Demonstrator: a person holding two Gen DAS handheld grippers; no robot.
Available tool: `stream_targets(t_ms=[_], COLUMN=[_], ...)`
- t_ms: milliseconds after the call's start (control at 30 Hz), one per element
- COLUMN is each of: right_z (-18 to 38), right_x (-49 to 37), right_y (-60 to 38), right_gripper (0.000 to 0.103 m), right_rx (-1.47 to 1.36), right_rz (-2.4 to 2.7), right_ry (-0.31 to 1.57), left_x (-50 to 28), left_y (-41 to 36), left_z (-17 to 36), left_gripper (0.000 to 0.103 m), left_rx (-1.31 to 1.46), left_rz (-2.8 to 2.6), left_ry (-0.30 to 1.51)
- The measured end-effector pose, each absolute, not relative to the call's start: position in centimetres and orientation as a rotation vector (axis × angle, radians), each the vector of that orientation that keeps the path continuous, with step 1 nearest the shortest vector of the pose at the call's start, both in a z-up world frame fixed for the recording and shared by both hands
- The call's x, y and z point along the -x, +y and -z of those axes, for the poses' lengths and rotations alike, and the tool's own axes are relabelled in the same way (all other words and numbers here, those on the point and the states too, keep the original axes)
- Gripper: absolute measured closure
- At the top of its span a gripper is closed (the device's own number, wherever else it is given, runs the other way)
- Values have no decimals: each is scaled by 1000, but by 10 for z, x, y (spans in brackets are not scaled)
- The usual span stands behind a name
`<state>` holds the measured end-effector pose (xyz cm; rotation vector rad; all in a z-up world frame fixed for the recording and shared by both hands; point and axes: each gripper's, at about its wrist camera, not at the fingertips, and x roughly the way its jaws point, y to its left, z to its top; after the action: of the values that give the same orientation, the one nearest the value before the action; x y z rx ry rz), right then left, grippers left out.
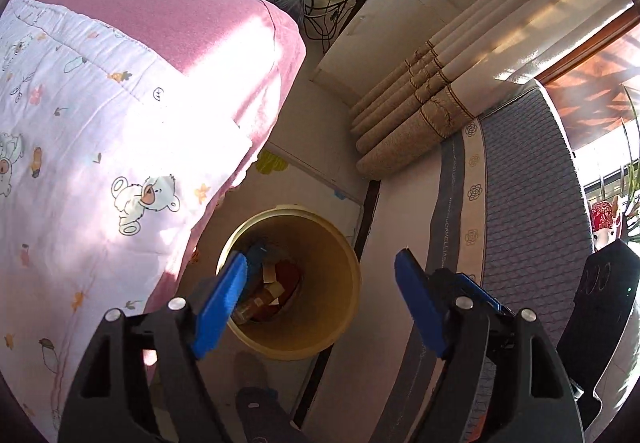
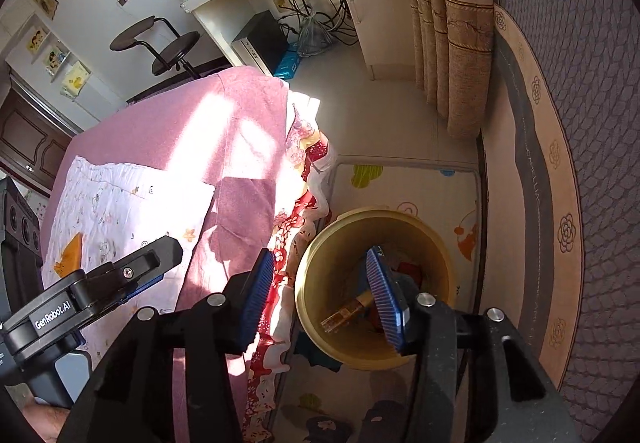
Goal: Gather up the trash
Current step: 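Move both open tools back over the remaining items on the quilt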
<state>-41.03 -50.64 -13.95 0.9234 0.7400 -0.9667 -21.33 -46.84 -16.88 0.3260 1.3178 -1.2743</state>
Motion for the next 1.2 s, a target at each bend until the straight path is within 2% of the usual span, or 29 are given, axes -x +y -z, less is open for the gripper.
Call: stream_targets(t_ms=[300, 600, 933, 1200], right_z=[103, 80, 67, 67], right_x=[337, 224, 88, 10], right_y=[-507, -469, -389, -320], right_gripper=[54, 54, 54, 54], right_rx=[-821, -708, -582, -483], right_rz=[829, 601, 315, 135], right_ry=[729, 774, 817, 839], left_x=[145, 59, -36, -87], left_y=[-426, -356, -224, -131], left_z=[134, 112, 101, 102], left_gripper=[27, 27, 27, 27], left_rx=[-212, -84, 34, 112], left_rz=[1166, 979, 697, 502], left_ry=[1248, 1194, 1136, 1103])
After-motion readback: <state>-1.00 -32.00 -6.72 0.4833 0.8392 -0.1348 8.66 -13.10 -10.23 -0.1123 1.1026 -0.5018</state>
